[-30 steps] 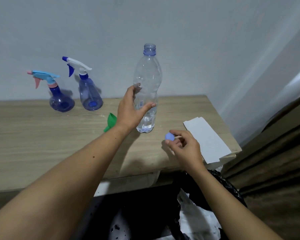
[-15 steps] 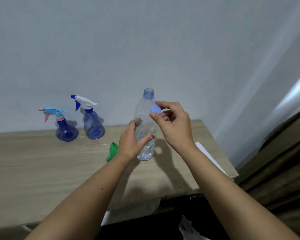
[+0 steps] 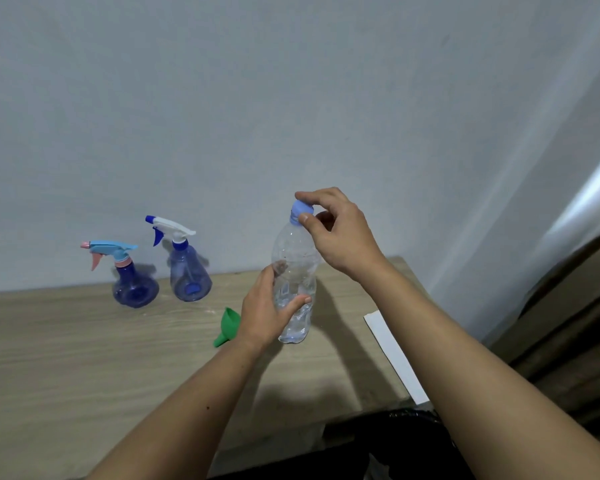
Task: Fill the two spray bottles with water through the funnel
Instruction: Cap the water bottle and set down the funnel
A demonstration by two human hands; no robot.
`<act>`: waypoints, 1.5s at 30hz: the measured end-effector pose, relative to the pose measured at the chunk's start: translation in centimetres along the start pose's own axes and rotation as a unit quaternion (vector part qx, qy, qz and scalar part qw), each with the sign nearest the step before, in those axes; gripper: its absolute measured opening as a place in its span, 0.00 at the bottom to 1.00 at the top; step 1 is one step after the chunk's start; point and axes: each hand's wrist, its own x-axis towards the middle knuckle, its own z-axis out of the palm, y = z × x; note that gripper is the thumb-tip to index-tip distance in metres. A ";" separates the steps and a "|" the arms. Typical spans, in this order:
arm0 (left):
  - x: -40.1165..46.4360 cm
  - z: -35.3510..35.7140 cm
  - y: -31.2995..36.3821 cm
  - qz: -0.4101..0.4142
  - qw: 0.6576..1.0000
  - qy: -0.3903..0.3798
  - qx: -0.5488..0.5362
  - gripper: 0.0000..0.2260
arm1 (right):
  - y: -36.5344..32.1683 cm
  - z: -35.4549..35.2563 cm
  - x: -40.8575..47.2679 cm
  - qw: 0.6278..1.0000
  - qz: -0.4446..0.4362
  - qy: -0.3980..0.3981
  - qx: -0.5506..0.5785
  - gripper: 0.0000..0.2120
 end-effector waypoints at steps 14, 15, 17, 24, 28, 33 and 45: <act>0.0 0.1 -0.2 -0.009 1.000 -0.002 -0.008 0.38 | 0.7 -0.7 1.1 0.998 0.037 -0.044 0.026 0.25; 0.0 0.1 -0.1 -0.014 1.000 -0.005 -0.006 0.38 | 0.8 -0.6 1.0 0.996 0.030 -0.048 0.064 0.22; -0.1 0.0 0.2 -0.025 1.000 -0.008 -0.003 0.38 | 0.9 -0.4 0.9 0.993 0.015 -0.044 0.106 0.15; -0.6 -0.6 0.6 -0.043 0.999 -0.013 -0.006 0.40 | 0.9 0.5 1.3 0.988 0.036 -0.035 0.144 0.17; -0.6 -0.9 0.9 -0.049 0.999 -0.021 0.000 0.38 | 0.8 -0.2 1.7 0.990 0.020 -0.095 0.104 0.13; -0.8 -0.9 1.3 -0.053 0.999 -0.013 0.002 0.37 | 0.7 0.9 1.0 0.990 0.049 -0.041 0.125 0.13; -1.2 -1.0 1.1 -0.054 0.999 -0.007 0.004 0.38 | 0.7 0.5 0.6 0.992 0.011 -0.071 0.102 0.09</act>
